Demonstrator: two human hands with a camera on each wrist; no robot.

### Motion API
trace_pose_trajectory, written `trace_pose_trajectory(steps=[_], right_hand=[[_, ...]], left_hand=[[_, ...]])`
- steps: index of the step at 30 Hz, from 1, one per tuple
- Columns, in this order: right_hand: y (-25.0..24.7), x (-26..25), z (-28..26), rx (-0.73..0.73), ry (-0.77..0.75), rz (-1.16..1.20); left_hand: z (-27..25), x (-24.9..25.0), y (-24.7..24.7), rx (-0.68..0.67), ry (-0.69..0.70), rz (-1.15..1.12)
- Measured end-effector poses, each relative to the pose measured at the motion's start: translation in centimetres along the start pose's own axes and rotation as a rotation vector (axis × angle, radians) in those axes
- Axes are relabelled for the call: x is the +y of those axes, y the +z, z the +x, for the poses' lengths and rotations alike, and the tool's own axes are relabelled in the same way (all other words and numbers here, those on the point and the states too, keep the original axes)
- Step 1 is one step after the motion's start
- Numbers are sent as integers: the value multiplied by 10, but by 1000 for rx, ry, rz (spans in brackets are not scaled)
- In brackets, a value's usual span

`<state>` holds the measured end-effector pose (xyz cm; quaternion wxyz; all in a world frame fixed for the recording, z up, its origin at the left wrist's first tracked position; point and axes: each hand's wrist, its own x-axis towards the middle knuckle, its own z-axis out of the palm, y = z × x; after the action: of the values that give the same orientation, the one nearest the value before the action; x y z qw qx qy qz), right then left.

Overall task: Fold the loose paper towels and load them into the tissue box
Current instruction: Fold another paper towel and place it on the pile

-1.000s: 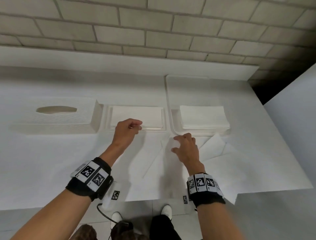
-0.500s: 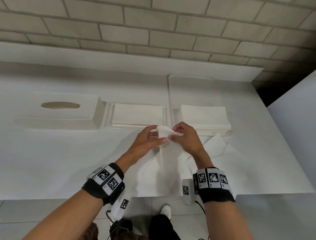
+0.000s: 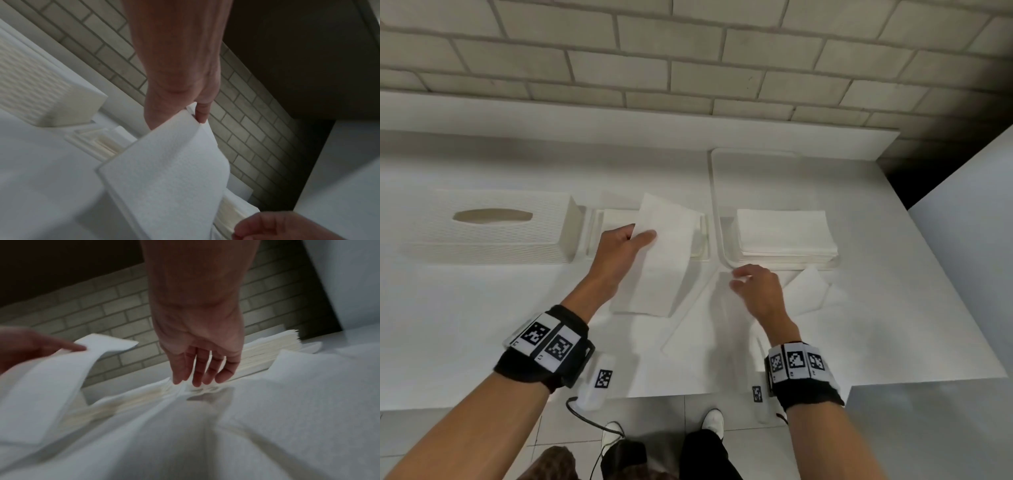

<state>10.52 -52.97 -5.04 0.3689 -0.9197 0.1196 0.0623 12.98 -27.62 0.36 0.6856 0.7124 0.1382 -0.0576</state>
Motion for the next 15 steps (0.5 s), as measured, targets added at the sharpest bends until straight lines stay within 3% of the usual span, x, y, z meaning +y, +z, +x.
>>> trace_pose_trajectory(steps=[6, 10, 15], right_hand=[[23, -27, -7, -296, -395, -418], [23, -29, -4, -391, -456, -579], [21, -32, -2, -340, -489, -682]], left_hand=[[-4, -10, -6, -11, -1, 32], [-4, -11, -10, -4, -1, 19], [-5, -14, -10, -29, -22, 25]])
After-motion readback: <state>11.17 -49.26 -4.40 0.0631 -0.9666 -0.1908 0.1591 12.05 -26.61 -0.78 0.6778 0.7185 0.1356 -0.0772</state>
